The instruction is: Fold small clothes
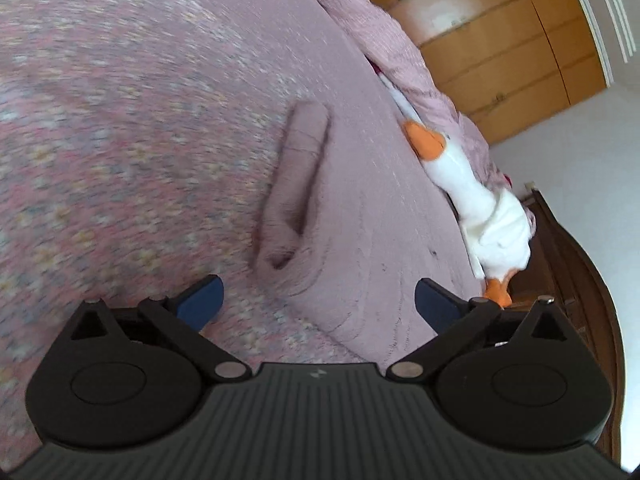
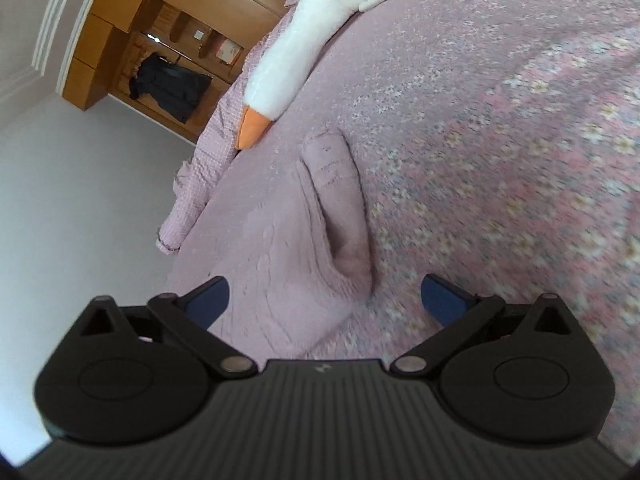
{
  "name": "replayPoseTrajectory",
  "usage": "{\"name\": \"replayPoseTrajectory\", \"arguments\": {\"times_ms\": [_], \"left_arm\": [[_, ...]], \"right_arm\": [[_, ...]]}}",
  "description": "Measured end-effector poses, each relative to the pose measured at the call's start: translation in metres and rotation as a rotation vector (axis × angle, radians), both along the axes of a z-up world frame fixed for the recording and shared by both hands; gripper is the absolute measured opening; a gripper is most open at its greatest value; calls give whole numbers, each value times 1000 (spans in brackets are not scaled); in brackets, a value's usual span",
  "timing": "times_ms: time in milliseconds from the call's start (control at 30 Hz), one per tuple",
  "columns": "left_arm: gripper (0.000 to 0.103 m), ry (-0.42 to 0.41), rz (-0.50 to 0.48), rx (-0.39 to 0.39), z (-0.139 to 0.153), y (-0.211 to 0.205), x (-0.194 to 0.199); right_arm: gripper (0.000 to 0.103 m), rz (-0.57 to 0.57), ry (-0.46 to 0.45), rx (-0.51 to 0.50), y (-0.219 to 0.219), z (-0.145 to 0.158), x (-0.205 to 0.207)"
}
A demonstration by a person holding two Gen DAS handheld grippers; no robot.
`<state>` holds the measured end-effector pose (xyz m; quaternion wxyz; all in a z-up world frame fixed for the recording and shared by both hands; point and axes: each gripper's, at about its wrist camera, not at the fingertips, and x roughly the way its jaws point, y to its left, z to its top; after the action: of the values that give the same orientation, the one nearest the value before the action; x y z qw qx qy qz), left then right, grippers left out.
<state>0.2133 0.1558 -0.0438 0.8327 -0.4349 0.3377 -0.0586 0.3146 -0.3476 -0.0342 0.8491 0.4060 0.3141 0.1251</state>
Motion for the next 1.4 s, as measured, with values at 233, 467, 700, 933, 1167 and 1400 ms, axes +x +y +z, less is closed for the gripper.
{"name": "replayPoseTrajectory", "arguments": {"times_ms": [233,467,700,933,1167,1400], "left_arm": [[102,4,-51,-47,-5,0,43],[101,-39,-24,-40,-6,-6,57],[45,-7,48,-21,-11,-2,47],[25,16,113,-103,-14,8,34],[24,29,52,-64,-4,11,3],[23,49,37,-71,-5,23,-54]], "right_arm": [[103,50,-8,66,12,-4,39],[80,58,10,94,9,-8,53],[26,21,105,221,-2,-28,45],[22,1,76,198,1,-16,32],[22,32,84,195,-2,-5,-5],[22,45,89,195,-15,3,-54]]}}
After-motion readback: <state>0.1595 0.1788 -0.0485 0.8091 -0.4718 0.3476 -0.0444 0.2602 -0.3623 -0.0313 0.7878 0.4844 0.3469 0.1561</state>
